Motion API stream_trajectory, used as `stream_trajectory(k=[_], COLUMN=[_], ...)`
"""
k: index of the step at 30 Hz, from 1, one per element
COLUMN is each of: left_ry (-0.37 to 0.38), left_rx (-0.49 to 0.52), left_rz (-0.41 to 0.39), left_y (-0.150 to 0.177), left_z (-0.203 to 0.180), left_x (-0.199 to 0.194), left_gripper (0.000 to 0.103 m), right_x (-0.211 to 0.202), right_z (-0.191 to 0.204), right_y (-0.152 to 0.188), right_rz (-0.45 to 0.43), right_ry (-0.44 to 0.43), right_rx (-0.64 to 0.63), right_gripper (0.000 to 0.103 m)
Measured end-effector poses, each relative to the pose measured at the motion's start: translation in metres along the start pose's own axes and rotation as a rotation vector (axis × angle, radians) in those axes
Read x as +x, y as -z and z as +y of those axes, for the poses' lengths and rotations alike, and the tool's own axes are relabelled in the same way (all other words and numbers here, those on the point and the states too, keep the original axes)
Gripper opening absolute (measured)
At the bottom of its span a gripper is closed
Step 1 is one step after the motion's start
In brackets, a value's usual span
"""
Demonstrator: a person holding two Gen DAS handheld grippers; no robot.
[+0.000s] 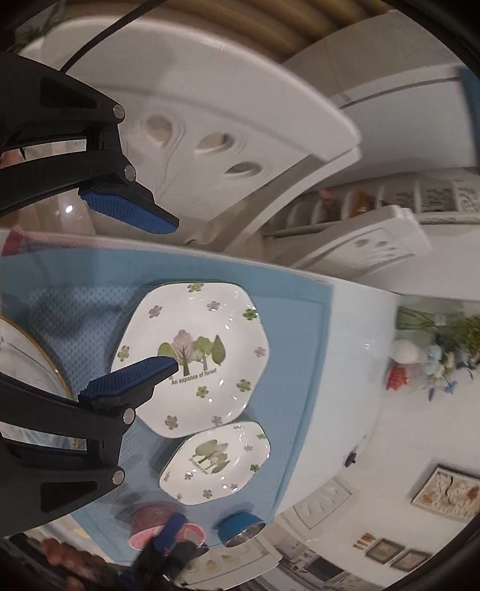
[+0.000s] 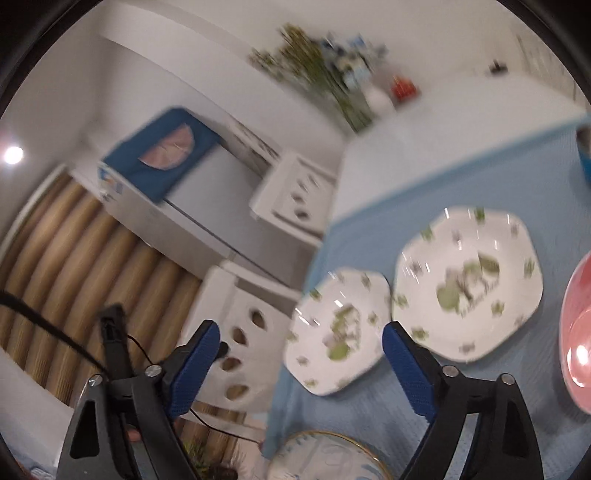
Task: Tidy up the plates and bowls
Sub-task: 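Move both grippers toward the green-tree hexagonal plates, then grasp the large hexagonal tree plate rim with left while right grasps a smaller hexagonal plate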
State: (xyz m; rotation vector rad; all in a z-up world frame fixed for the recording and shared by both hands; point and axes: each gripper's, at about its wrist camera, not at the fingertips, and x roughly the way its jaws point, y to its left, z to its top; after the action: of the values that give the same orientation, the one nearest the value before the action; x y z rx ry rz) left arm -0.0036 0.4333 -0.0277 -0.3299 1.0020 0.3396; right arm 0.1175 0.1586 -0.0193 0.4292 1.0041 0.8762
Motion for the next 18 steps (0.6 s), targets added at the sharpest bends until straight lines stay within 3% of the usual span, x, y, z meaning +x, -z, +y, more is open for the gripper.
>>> stream_trajectory(k=[2, 6, 13, 15, 18], left_ry=[0.038, 0.092, 0.094, 0.077, -0.006], left_rx=[-0.052, -0.126, -0.059, -0.053, -0.03], left_rz=[0.031, 0.084, 0.14, 0.143, 0.136], left_y=[-0.003, -0.008, -0.017, -0.017, -0.015], left_z=[0.005, 0.012, 0.001, -0.001, -0.004], left_x=[0.019, 0.054, 0.093, 0.1, 0.111], left_gripper=[0.067, 0.067, 0.067, 0.067, 0.067], right_x=[0.027, 0.071, 0.12, 0.129, 0.136], right_z=[-0.012, -0.032, -0.053, -0.057, -0.064], right_y=[0.003, 0.009, 0.018, 0.018, 0.017], right_rz=[0.071, 0.194, 0.304, 0.315, 0.323], right_ry=[0.031, 0.034, 0.016, 0.025, 0.035], right_rx=[0.014, 0.017, 0.022, 0.024, 0.054], right_gripper=[0.08, 0.08, 0.076, 0.075, 0.073])
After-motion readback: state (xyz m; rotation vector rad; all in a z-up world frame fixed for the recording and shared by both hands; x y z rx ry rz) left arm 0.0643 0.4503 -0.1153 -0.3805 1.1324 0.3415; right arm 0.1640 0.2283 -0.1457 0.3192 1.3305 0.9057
